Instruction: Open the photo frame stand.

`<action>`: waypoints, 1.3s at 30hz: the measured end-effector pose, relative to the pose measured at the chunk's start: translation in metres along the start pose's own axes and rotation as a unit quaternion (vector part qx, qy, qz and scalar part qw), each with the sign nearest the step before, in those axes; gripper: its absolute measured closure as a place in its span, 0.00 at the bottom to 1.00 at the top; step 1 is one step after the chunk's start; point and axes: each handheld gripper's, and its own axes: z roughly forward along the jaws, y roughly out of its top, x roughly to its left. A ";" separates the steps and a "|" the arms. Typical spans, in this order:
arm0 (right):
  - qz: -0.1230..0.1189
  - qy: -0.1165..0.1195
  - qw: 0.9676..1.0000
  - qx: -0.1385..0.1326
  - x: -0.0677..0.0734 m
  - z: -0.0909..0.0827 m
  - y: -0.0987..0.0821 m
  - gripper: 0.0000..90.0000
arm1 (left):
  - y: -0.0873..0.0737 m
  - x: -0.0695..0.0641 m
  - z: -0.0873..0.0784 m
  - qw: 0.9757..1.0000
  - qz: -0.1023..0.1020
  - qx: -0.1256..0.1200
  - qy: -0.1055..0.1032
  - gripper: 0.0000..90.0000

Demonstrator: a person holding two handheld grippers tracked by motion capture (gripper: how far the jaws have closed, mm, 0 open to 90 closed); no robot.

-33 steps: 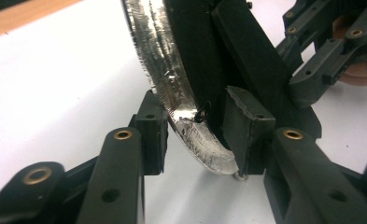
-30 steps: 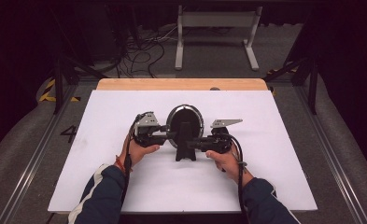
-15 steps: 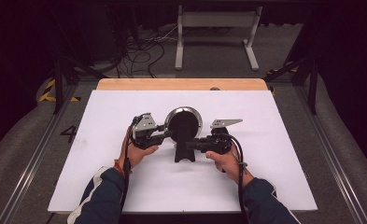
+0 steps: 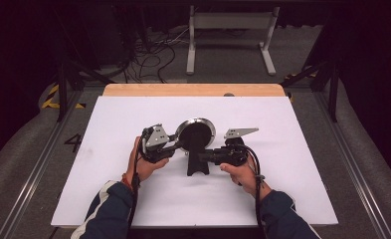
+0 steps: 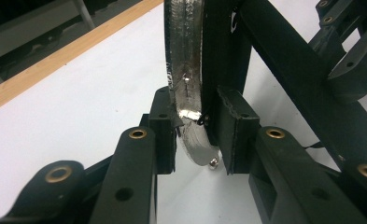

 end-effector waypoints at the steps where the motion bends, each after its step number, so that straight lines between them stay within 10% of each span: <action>1: -0.002 -0.002 1.000 0.002 0.001 0.000 0.000 0.80 | 0.000 0.000 0.000 1.000 0.000 0.000 0.000 0.79; 39: -0.010 -0.020 0.998 0.054 0.018 -0.003 -0.022 0.83 | -0.009 -0.027 -0.007 0.999 0.030 0.012 -0.021 0.80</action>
